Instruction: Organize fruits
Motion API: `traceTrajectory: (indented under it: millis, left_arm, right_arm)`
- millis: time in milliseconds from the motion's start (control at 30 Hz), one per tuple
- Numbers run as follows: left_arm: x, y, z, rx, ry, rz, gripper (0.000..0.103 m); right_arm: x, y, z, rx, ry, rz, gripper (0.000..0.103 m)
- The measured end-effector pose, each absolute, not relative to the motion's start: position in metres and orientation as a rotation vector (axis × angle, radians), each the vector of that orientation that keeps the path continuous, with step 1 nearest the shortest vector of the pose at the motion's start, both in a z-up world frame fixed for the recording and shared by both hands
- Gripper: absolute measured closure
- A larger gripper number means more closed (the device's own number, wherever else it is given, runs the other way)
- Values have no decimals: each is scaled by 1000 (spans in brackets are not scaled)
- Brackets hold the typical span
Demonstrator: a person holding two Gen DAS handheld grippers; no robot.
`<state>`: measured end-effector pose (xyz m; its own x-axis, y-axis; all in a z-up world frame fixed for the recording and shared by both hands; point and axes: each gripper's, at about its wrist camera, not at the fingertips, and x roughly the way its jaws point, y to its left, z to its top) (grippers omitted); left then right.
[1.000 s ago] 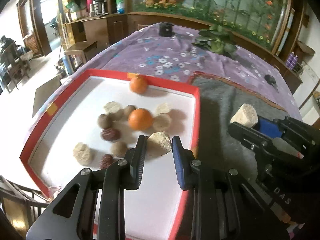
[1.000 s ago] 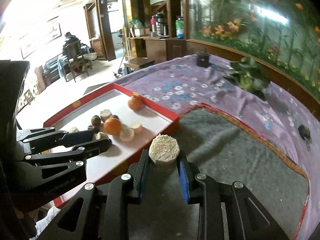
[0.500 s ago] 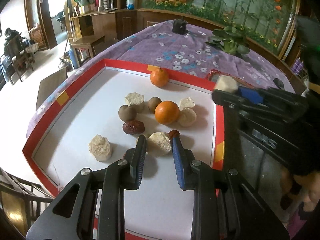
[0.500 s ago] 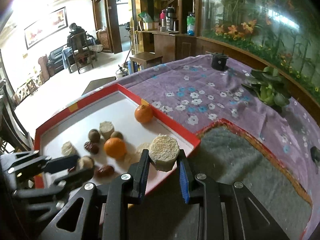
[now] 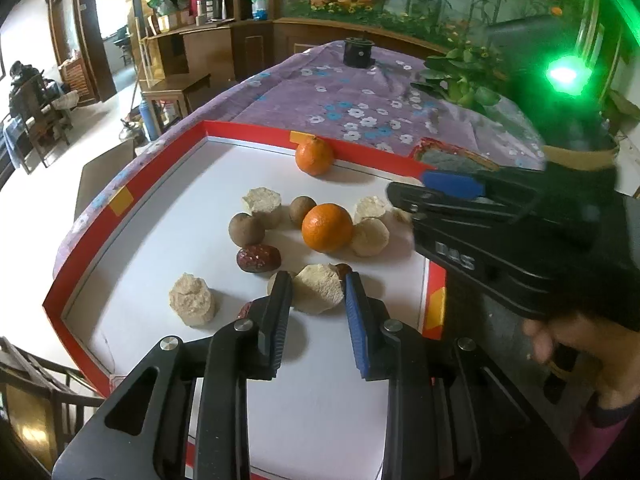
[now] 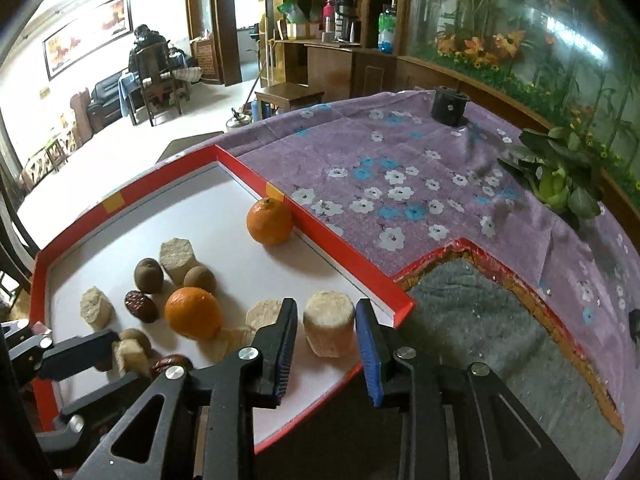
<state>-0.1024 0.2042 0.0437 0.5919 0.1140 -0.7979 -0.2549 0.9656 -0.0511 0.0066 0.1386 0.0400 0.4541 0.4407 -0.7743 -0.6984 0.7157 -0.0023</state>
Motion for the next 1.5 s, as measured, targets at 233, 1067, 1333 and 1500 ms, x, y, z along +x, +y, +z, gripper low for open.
traceTrajectory:
  millis: [233, 1067, 1333, 1500]
  left_arm:
    - [-106, 200, 45, -173, 901, 230, 45]
    - [-153, 174, 73, -139, 809, 322, 37]
    - [-155, 173, 75, -144, 805, 316, 37]
    - [-156, 173, 75, -148, 807, 317, 37]
  right_arm:
    - [-15, 112, 58, -300, 783, 698, 67]
    - [-110, 36, 80, -128, 657, 663, 40]
    - [-113, 34, 76, -132, 671, 663, 40]
    - [-115, 36, 76, -148, 668, 664, 40]
